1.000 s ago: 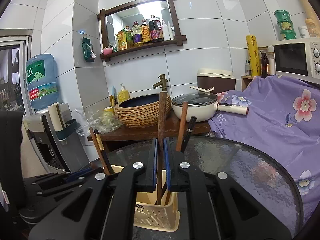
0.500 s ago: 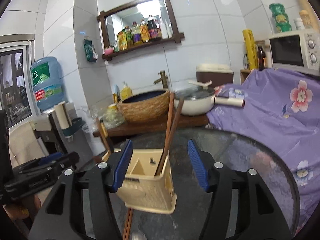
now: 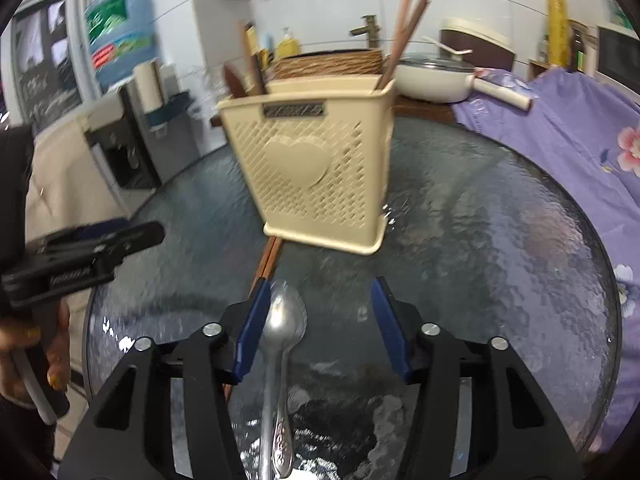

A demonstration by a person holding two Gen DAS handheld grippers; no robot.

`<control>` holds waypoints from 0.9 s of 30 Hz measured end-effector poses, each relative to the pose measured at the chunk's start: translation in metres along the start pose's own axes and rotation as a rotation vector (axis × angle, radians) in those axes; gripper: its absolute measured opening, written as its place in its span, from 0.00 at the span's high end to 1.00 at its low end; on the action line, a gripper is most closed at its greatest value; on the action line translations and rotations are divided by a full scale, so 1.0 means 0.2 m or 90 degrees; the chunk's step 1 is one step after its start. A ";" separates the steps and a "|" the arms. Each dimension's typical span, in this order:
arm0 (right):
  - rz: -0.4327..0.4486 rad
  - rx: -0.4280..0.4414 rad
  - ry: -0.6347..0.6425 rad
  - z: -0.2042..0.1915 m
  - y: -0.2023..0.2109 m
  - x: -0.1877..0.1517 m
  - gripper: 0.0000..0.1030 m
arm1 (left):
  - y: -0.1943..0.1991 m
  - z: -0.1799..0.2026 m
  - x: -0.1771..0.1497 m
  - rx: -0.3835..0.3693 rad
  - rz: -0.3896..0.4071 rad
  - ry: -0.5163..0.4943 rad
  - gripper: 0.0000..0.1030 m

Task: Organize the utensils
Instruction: 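Close the right tool on a silver spoon while the left tool moves to the brown chopsticks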

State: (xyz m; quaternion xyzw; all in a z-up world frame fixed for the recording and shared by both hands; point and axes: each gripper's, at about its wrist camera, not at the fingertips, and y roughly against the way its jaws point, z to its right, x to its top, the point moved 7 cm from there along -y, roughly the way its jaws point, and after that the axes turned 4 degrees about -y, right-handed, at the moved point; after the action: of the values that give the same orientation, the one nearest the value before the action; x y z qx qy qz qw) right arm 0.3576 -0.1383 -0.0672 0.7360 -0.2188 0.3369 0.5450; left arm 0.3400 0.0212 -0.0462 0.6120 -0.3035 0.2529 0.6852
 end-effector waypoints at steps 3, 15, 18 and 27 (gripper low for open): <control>-0.025 0.029 0.039 -0.08 -0.05 -0.08 0.60 | -0.03 -0.02 -0.06 -0.007 -0.018 0.016 0.30; -0.077 0.043 0.104 -0.22 -0.23 -0.19 0.64 | -0.09 0.02 -0.15 -0.018 -0.059 -0.003 0.51; -0.087 0.037 0.097 -0.20 -0.27 -0.20 0.65 | -0.12 0.03 -0.15 -0.025 -0.072 -0.008 0.54; -0.092 0.031 0.094 -0.17 -0.32 -0.19 0.65 | -0.19 0.07 -0.15 -0.037 -0.089 -0.010 0.55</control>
State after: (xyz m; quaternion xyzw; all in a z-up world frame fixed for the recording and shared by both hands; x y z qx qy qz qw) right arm 0.3672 -0.0881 -0.1296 0.7359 -0.1164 0.3551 0.5646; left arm 0.3448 0.0042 -0.0939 0.6134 -0.2725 0.1910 0.7162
